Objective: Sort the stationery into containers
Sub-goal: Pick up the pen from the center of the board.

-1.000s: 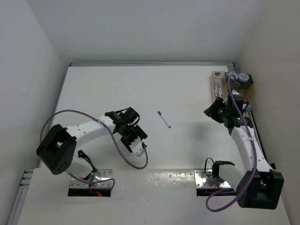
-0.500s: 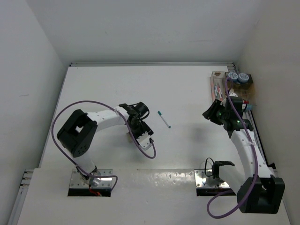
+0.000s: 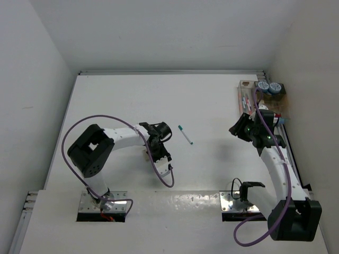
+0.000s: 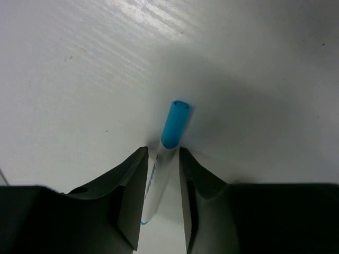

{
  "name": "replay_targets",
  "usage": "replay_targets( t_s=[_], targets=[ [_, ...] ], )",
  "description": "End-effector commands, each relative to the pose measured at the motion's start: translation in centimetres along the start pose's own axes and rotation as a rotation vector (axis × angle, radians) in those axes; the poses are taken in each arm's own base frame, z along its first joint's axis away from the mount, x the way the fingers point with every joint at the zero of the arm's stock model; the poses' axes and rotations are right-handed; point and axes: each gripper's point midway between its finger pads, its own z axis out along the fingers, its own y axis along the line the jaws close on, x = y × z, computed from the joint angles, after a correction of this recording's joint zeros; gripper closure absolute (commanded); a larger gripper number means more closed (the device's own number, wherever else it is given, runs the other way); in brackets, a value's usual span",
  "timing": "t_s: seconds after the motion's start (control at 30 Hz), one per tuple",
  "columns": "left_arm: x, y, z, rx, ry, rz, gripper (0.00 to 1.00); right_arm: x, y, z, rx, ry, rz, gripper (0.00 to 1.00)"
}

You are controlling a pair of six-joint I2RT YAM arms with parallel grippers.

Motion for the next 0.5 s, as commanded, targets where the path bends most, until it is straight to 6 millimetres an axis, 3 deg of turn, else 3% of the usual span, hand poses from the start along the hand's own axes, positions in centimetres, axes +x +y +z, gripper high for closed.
replay_targets(
  t_s=[0.0, 0.03, 0.33, 0.37, 0.4, 0.47],
  targets=[
    [-0.1, -0.1, 0.9, 0.022, 0.011, -0.012, 0.65, -0.5, 0.2, -0.2, -0.010, -0.016, -0.004, 0.60],
    [-0.1, -0.1, 0.9, 0.023, 0.011, -0.021, 0.65, -0.6, 0.3, -0.2, -0.011, -0.019, -0.003, 0.60],
    [0.1, 2.2, 1.4, -0.010, 0.004, -0.207, 0.96, -1.8, 1.2, -0.9, -0.045, -0.073, 0.001, 0.60],
    [0.3, 3.6, 0.7, -0.055, -0.001, -0.276, 0.99, -2.0, 1.5, -1.1, -0.059, -0.078, 0.001, 0.60],
    [0.2, 3.4, 0.7, -0.056, -0.019, -0.328, 1.00, -2.2, 1.6, -1.3, -0.064, -0.088, -0.001, 0.60],
    [0.2, 7.2, -1.7, -0.147, -0.087, -0.407, 1.00, -2.7, 2.3, -1.9, -0.100, -0.124, -0.012, 0.61]
  ],
)
